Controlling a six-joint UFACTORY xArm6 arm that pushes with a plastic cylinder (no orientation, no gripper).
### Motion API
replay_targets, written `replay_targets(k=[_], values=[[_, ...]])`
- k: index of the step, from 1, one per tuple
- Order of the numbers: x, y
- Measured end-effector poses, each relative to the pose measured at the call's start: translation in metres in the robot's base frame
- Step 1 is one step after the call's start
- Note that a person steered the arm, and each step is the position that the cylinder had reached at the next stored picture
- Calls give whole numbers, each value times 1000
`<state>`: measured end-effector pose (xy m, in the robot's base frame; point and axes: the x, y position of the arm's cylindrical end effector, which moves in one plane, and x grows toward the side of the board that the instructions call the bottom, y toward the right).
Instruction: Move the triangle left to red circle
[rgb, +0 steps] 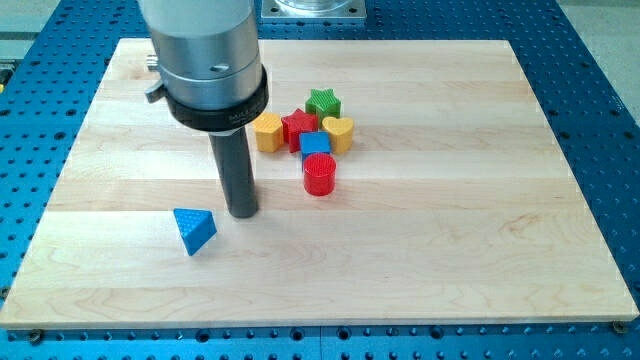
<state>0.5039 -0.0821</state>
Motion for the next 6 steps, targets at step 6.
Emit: replay_targets(k=[6], values=[[42, -72]])
